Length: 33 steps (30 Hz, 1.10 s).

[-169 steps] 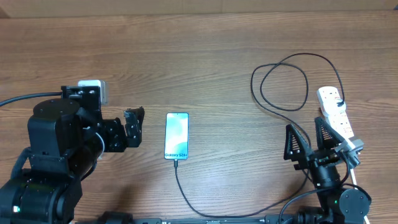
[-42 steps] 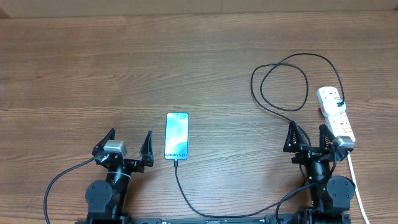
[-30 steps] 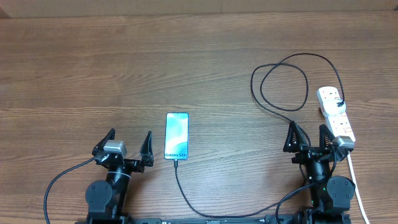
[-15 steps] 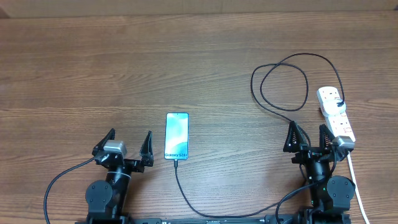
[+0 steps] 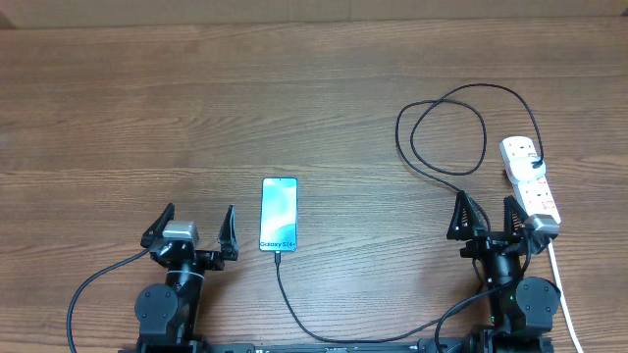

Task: Plug charger to phone and switch on socket

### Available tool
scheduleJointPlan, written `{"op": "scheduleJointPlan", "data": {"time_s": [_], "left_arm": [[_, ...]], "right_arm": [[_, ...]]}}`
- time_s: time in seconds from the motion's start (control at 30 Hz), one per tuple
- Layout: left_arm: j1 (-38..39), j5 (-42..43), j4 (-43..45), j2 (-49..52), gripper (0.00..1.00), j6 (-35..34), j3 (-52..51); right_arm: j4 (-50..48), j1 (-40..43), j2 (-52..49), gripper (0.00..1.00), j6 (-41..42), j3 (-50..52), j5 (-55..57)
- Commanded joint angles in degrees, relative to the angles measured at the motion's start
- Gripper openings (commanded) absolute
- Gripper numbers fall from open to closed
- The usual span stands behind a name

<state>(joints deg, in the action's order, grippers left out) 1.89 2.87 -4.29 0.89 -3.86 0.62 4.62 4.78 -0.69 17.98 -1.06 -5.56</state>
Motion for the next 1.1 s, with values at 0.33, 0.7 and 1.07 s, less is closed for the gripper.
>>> {"op": "scheduleJointPlan", "data": {"time_s": [0.33, 0.7, 1.07], "left_arm": [[0.37, -0.85, -0.15, -0.7, 1.0, 2.56, -0.37], [0.37, -0.52, -0.13, -0.7, 1.0, 2.56, -0.35], [0.33, -0.5, 0.0, -0.7, 1.0, 2.58, -0.35]], "right_arm": [[-0.22, -0.33, 0.52, 1.0, -0.44, 0.61, 0.37], [-0.22, -0.33, 0.52, 1.0, -0.44, 0.61, 0.37], [-0.22, -0.33, 0.52, 1.0, -0.44, 0.61, 0.37]]}}
